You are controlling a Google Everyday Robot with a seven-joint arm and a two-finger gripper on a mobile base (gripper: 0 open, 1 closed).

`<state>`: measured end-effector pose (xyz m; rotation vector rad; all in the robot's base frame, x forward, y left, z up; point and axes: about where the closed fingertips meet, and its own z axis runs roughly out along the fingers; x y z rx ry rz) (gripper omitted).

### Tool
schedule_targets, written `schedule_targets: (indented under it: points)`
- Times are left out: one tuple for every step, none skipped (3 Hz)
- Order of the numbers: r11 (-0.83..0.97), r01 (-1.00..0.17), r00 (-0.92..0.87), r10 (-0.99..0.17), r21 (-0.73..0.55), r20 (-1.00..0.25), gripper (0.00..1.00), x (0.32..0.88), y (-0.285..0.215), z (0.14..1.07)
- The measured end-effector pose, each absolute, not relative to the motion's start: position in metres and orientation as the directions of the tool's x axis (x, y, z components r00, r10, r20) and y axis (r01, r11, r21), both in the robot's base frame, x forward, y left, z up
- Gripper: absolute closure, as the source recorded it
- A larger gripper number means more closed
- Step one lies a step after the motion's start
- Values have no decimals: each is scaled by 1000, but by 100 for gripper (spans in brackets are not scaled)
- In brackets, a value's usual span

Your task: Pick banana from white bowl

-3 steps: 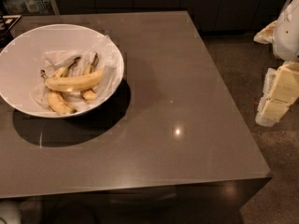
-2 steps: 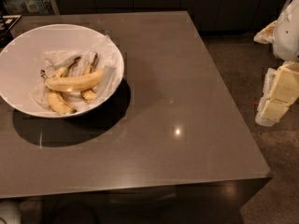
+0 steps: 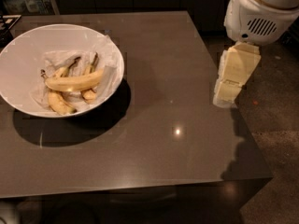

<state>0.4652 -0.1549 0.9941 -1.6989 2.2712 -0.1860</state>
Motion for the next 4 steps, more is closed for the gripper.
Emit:
schedule_targets:
  points:
    - [286,-914,-245,-955,-287,-169,0,470,-145,993]
    - [175,-929,-133,-980,-327,-147,0,486,-98,993]
    - [41,-938,-10,-996,-345,-92,0,500,-49,993]
    - [-41,-935,60,-997,-353,-43,0,505,-24,997]
